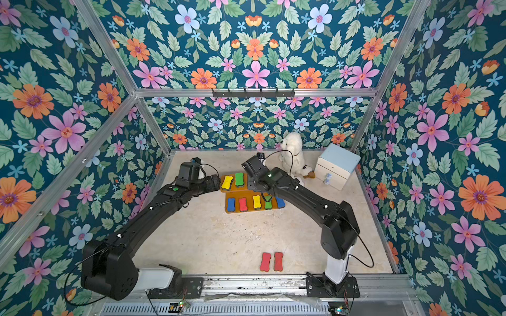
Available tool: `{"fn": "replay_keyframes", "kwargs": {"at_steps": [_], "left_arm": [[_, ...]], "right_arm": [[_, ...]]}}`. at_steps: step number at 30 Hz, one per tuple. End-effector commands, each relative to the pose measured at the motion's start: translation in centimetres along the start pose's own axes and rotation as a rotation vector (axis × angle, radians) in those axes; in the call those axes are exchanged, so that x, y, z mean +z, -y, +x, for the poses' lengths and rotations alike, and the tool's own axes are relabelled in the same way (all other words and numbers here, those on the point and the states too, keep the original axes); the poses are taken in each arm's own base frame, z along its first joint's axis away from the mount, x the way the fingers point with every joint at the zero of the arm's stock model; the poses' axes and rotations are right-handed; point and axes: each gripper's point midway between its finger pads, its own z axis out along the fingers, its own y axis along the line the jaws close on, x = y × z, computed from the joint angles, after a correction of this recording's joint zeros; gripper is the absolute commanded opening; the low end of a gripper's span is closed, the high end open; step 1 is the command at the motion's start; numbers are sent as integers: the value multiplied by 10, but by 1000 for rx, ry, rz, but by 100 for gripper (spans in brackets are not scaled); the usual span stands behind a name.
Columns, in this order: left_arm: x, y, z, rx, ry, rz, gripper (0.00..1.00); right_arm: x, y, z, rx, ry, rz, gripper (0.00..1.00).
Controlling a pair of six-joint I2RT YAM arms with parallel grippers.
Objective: Remove the whiteboard erasers from the shelf
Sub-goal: Pick up the whiteboard eraser from the shelf, then place the whiteboard eraser at the center of the board.
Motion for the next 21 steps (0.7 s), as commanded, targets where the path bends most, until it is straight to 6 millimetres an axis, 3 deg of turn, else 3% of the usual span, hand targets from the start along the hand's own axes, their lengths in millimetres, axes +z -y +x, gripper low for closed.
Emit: {"fn": "replay_keyframes", "kwargs": {"at_steps": [1, 9, 13, 21], "left_arm": [[-3, 3, -2, -4, 7, 15, 91], [-14, 3, -15, -10, 63, 6, 91], [-15, 7, -20, -21, 68, 19, 90], [-15, 6, -21, -33, 71, 14, 90]], "right_arm": [[-23, 21, 21, 61, 21, 41, 35], [-54, 84, 138, 173, -93, 90, 35], [-60, 105, 189, 205, -160, 113, 35], [-65, 128, 252, 243, -243, 139, 35]]}}
